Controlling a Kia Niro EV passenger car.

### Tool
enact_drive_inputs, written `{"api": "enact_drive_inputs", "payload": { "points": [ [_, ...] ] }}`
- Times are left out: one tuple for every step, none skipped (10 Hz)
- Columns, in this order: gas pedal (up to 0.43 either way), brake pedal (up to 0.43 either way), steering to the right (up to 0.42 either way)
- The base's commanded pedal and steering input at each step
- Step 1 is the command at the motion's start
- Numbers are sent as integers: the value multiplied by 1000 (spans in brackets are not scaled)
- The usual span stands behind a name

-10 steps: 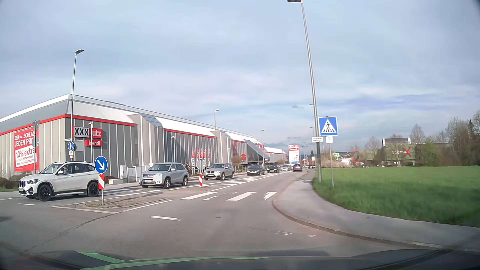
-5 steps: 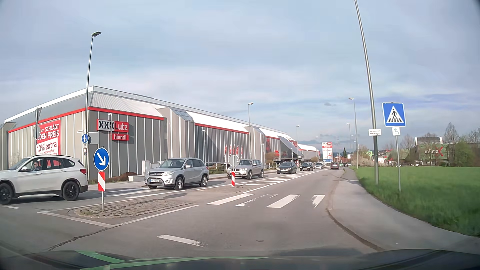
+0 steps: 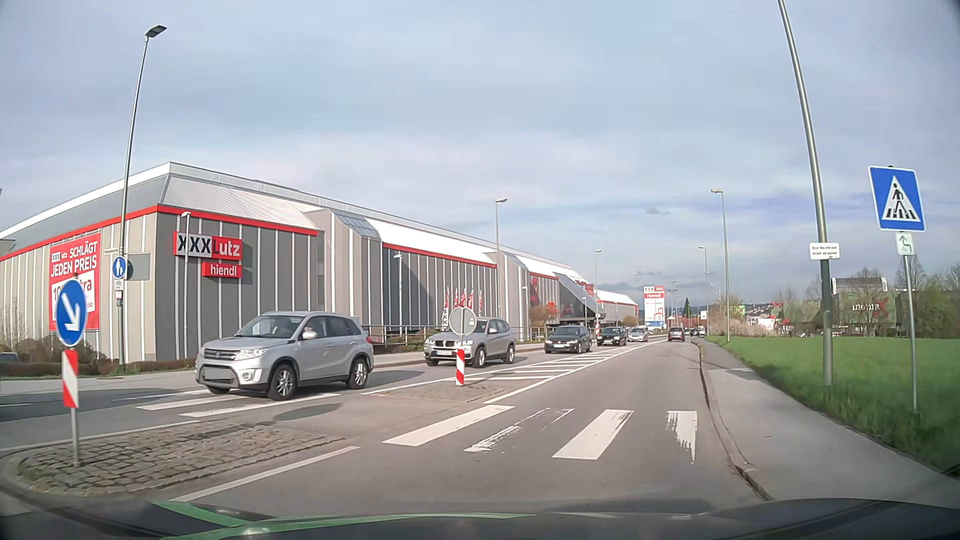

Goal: Follow the waypoints while adhering to traffic rules and regulations

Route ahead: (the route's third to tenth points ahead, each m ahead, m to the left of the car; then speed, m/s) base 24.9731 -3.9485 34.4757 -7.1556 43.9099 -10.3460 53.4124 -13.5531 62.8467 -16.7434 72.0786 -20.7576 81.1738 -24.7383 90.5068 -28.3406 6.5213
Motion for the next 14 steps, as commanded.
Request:
{"api": "enact_drive_inputs", "payload": {
  "points": [
    [248,0,89],
    [248,0,111],
    [248,0,130],
    [248,0,139],
    [248,0,140],
    [248,0,139],
    [248,0,138],
    [248,0,132],
    [248,0,124],
    [260,0,113],
    [268,0,102],
    [268,0,88],
    [268,0,79],
    [280,0,70]
  ]
}}
